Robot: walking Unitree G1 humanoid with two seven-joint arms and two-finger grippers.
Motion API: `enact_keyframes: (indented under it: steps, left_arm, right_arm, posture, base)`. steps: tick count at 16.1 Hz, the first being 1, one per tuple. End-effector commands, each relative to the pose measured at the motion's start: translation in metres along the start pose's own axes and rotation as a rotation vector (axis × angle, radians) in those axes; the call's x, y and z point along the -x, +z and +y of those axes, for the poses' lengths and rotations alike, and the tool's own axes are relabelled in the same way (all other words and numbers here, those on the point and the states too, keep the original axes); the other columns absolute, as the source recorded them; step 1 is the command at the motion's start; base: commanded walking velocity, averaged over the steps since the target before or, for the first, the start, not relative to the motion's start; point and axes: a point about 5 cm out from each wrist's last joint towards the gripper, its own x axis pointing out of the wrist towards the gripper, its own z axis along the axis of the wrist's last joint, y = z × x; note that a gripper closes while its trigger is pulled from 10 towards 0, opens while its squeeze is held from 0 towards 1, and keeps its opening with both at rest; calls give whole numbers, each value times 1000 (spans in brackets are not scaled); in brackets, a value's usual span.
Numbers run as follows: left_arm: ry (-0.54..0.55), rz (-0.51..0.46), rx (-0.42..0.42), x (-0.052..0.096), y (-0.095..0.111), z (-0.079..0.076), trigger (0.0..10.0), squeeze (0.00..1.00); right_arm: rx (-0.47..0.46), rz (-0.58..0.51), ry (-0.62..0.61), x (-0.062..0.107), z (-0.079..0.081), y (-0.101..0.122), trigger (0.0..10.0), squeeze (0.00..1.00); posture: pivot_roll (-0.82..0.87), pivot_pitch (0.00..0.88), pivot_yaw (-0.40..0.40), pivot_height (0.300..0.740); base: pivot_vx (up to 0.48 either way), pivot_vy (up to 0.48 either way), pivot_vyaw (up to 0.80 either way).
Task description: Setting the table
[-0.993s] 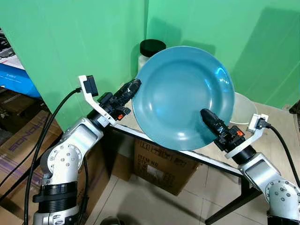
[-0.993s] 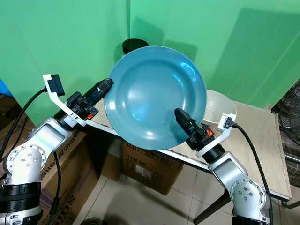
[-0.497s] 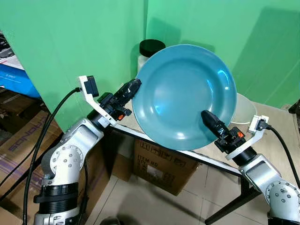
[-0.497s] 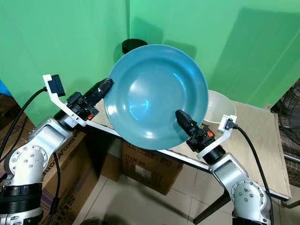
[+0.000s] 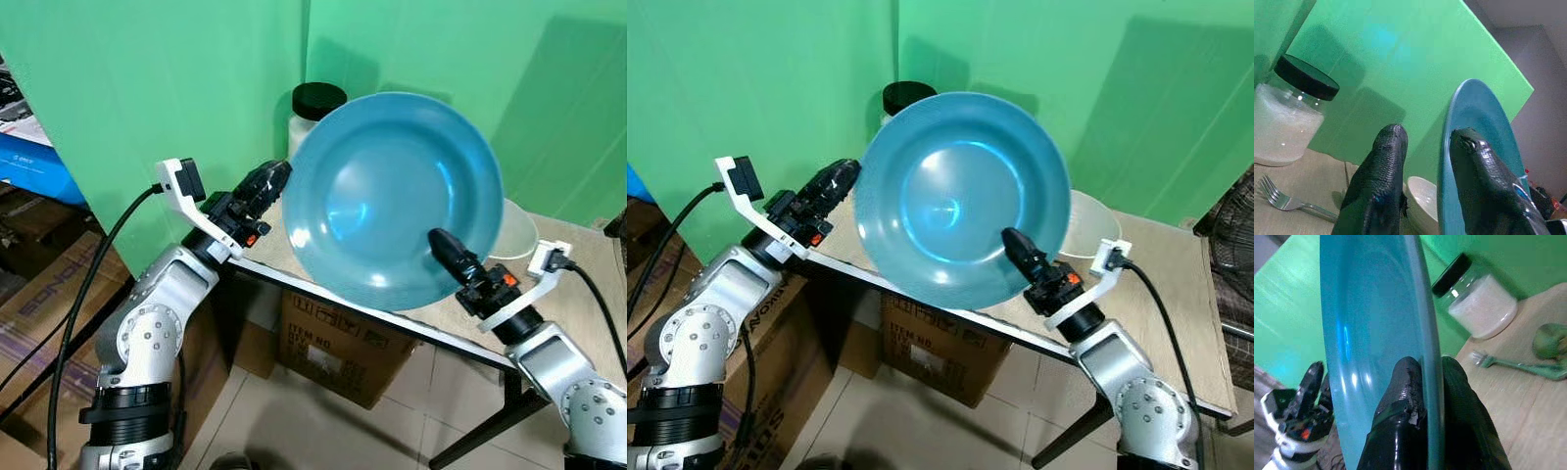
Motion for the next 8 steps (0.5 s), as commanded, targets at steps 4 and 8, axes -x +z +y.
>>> enact_keyframes:
  steps: [4, 8]
  left_arm:
    - [-5, -33, -36, 4, 8, -2, 10000, 1000]
    - [93, 57, -356, 19, 18, -8, 10000, 0]
  right_arm:
    - [77, -128, -52, 10, 5, 29, 0, 0]
    - [370, -319, -189, 15, 46, 62, 10000, 0]
  posture:
    - [16, 0, -20, 740]
    - [0, 0, 6, 740]
  base:
    - [0, 0, 0]
    - [0, 0, 0]
